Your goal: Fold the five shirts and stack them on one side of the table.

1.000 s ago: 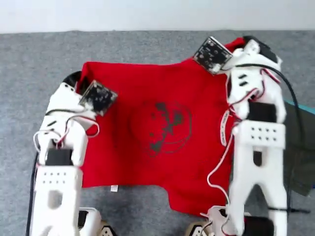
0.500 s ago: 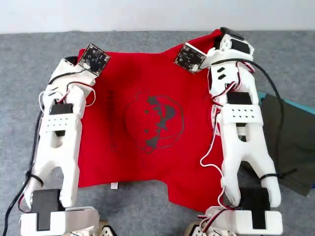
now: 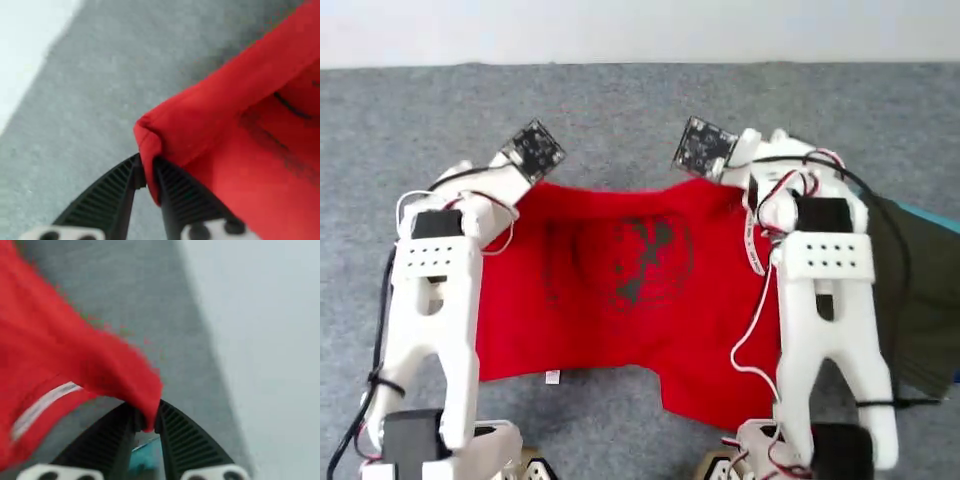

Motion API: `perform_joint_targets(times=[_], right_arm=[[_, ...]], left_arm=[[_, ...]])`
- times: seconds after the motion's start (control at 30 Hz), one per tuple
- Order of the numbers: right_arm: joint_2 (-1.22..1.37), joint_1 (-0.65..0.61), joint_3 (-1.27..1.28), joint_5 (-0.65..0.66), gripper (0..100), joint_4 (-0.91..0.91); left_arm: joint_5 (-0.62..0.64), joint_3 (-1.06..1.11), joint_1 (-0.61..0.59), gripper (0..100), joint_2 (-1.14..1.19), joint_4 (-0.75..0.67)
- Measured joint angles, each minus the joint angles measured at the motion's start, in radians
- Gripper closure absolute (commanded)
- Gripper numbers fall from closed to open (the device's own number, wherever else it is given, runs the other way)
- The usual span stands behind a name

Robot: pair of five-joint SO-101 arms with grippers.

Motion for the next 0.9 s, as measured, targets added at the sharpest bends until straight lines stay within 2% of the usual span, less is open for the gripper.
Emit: perform_joint_targets(times=[0.2,0.4,0.5,0.63,0.77,0.9], right_arm=[[-0.097,0.0,-0.002,-0.048,98.8,0.328],[-0.135,0.0,-0.002,-0.127,98.8,0.615],[-0.135,0.0,-0.002,-0.155,98.8,0.727],[-0.135,0.0,-0.002,-0.184,98.8,0.838],[-0.176,-0.003,0.064,-0.206,98.8,0.839],[-0.258,-0.08,0.189,-0.209,98.8,0.842]], left_arm=[[-0.052,0.0,-0.014,98,-0.012,0.144],[-0.06,0.068,-0.014,98,-0.015,0.166],[-0.114,0.124,-0.014,98,-0.017,0.169],[-0.13,0.186,-0.014,98,-0.017,0.169],[-0.133,0.221,-0.014,98,-0.017,0.169],[-0.133,0.236,-0.02,98,-0.017,0.169]])
